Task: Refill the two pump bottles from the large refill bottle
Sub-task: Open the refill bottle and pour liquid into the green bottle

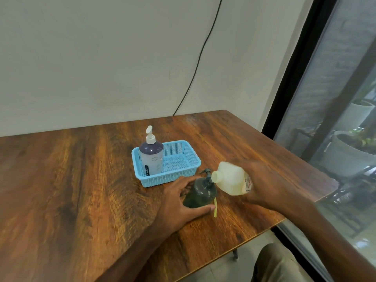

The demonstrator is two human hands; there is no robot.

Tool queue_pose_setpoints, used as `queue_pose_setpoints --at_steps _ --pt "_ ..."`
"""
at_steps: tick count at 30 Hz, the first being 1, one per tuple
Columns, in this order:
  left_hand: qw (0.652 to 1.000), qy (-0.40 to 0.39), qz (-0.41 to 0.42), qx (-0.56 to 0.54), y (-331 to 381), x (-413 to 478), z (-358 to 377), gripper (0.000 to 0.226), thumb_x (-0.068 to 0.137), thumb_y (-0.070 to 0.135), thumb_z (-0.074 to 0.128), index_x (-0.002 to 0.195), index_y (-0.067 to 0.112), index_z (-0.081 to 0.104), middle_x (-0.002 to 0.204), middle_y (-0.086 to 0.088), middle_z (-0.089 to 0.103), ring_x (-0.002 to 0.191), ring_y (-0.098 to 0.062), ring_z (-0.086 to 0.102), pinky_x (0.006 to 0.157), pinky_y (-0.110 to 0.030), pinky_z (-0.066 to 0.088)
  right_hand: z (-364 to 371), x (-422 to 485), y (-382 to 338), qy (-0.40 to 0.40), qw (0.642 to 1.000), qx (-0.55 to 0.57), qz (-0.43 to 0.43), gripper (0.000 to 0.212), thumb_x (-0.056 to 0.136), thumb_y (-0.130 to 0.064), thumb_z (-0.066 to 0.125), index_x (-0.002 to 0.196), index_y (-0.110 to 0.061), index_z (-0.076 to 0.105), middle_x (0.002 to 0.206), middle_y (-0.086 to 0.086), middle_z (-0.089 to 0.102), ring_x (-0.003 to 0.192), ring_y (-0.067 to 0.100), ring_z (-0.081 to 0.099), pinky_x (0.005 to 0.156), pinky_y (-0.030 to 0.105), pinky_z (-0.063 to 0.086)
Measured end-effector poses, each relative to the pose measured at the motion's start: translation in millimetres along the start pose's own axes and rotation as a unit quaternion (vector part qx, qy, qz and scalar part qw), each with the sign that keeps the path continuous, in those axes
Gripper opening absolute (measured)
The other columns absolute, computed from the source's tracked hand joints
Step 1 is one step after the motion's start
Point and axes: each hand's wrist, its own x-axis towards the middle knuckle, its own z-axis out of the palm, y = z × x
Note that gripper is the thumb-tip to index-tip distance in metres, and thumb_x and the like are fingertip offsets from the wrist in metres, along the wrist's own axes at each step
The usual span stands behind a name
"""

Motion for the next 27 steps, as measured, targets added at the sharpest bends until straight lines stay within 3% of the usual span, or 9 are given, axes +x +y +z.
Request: queue_pose_setpoints --at_steps 3,5,13,27 --pt "1.0 0.001 0.0 -0.002 0.0 -0.2 -0.2 0.074 0.067 0.044 0.099 0.13 0.042 0.061 0.128 0.025 0.066 0.124 0.006 0.06 0.095 -0.007 0.05 0.4 0.7 -1.1 0.0 1.0 0.002 0.002 0.08 0.07 -0.037 0.09 0.141 -0.025 0.055 0.135 -0.002 0.064 0.125 0.018 0.058 0.102 0.038 0.049" --pt "1.0 0.003 0.0 -0.002 -0.3 -0.3 0.1 0.074 0.067 0.045 0.099 0.13 0.042 0.061 0.128 0.025 0.067 0.124 0.005 0.06 0.095 -0.008 0.051 0.7 0.4 -1.8 0.007 1.0 0.009 -0.005 0.078 0.068 -0.037 0.09 0.138 -0.025 0.058 0.129 -0.001 0.067 0.119 0.02 0.062 0.096 0.045 0.054" --pt "1.0 0.007 0.003 0.0 0.7 -1.2 0.7 0.073 0.066 0.043 0.1 0.129 0.041 0.062 0.125 0.026 0.067 0.123 0.006 0.061 0.093 -0.007 0.05 3.5 2.5 3.5 -0.002 1.0 -0.002 -0.011 0.073 0.069 -0.039 0.089 0.135 -0.032 0.058 0.124 -0.009 0.067 0.113 0.012 0.063 0.09 0.043 0.057" --pt "1.0 0.006 -0.003 0.005 1.9 -0.7 1.3 0.074 0.065 0.042 0.101 0.127 0.043 0.061 0.125 0.027 0.066 0.122 0.009 0.059 0.092 -0.005 0.049 2.6 2.7 1.3 0.0 1.0 -0.018 0.009 0.077 0.07 -0.036 0.09 0.138 -0.028 0.056 0.132 -0.007 0.065 0.123 0.014 0.059 0.099 0.041 0.053"
